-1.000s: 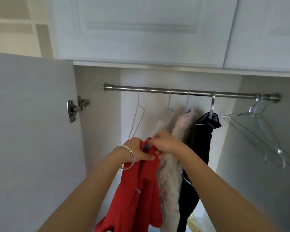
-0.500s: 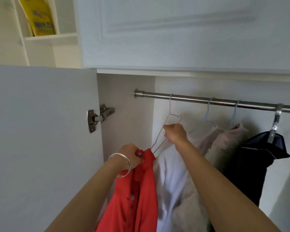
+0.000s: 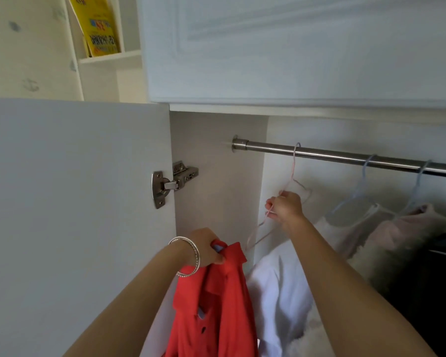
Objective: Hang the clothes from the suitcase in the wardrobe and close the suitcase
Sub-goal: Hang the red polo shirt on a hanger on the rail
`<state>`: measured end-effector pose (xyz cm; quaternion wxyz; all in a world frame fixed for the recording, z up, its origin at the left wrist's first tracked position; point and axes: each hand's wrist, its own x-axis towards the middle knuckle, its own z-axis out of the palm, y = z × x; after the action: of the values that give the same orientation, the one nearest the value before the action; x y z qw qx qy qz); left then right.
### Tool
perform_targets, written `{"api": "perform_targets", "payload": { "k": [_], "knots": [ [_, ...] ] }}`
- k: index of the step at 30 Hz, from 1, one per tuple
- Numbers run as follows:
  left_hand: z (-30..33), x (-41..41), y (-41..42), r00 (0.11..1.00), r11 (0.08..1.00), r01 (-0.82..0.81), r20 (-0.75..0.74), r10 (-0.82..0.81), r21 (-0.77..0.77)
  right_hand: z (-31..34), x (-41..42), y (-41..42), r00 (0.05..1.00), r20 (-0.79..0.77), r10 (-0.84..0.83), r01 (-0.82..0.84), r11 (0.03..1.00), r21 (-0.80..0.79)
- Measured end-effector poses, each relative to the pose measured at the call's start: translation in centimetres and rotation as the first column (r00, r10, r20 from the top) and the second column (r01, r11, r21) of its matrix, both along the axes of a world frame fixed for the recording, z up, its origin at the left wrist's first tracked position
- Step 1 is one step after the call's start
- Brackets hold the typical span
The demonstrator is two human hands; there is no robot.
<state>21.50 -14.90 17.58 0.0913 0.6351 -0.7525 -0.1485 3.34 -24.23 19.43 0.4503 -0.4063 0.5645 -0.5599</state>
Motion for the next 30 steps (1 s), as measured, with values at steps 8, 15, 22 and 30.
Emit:
{"api": "perform_targets", "payload": {
  "k": [8, 15, 22, 30],
  "knots": [
    [0.0, 0.2, 0.6, 0.998, 0.998, 0.065, 0.027, -0.065, -0.003, 2.0, -2.0, 1.9, 0.994, -0.073, -0.087, 0.081, 0.993, -0.083],
    [-0.3, 0.2, 2.3, 0.985, 0.986, 0.169, 0.035, -0.169, -0.004, 0.9, -5.3, 6.6, 0.894, -0.309, -0.323, 0.287, 0.945, -0.157],
    [0.8, -0.5, 5.9, 0.976, 0.975, 0.21, -0.037, -0.212, -0.068, 0.3, -7.7, 15.5, 0.87, -0.348, -0.349, 0.288, 0.933, -0.215],
    [1.1, -0.9, 10.3, 0.957, 0.949, 0.265, -0.073, -0.28, -0.171, 0.5, -7.9, 26.9, 0.869, -0.386, -0.31, 0.193, 0.93, -0.312]
  ]
}}
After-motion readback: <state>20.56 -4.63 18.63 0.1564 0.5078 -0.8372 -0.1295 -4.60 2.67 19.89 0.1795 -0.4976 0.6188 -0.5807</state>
